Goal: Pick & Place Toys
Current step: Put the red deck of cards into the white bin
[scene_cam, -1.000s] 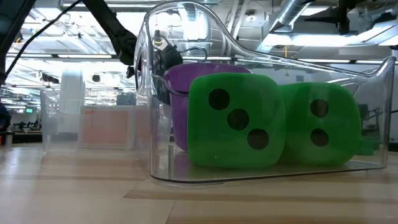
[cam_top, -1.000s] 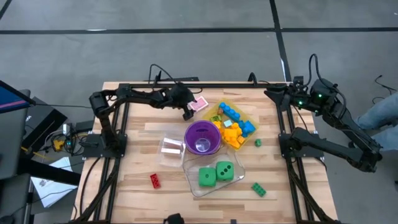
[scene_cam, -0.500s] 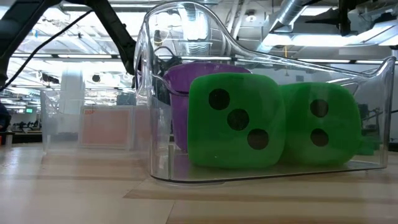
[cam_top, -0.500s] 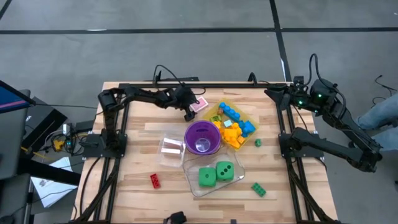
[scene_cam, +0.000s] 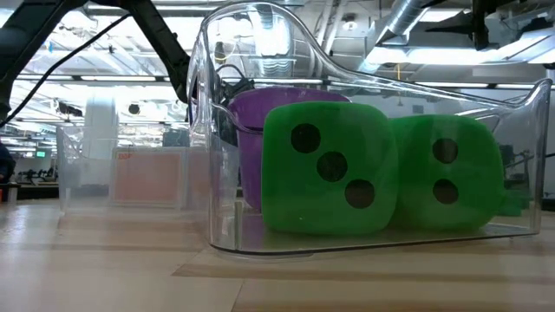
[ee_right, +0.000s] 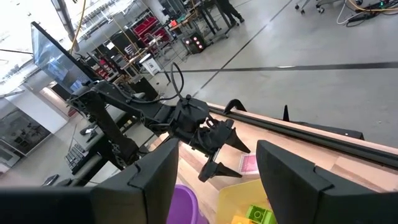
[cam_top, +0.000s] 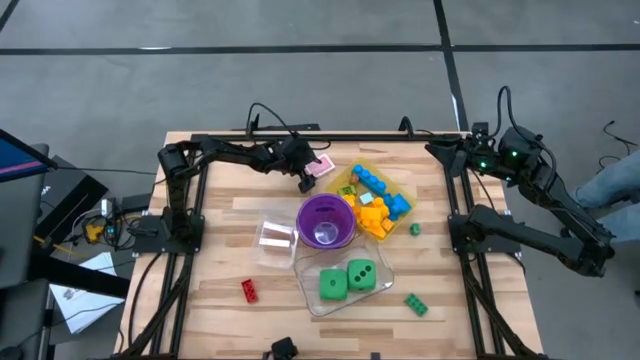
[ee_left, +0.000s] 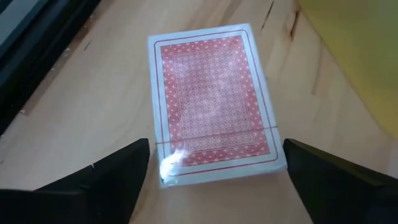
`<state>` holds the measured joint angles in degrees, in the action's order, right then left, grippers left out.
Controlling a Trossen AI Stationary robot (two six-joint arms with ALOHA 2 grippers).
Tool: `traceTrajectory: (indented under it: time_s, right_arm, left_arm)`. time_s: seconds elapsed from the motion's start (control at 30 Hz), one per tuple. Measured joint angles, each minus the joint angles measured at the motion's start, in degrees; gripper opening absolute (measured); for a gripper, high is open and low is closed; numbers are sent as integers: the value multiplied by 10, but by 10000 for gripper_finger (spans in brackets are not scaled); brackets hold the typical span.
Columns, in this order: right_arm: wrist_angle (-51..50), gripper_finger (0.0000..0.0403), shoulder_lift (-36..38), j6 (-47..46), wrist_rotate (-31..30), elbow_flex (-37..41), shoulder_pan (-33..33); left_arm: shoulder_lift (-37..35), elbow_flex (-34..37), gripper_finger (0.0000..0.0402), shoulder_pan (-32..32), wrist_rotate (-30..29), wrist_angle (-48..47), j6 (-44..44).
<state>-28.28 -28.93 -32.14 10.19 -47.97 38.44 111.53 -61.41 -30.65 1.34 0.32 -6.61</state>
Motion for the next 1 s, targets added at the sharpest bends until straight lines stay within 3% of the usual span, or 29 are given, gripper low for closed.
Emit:
traceTrajectory:
  time_s: [0.3, 0.63, 1.0]
  right_arm:
    - [4, 209, 0, 1, 2, 0, -1]
    - [9, 209, 0, 12, 2, 0, -1]
    - [11, 209, 0, 35, 2, 0, -1]
  left_arm:
    - [0, -1, 292, -2, 0, 0, -3]
    - [-19, -5, 288, -25, -18, -4, 6]
    - [-122, -43, 280, -55, -19, 3, 16]
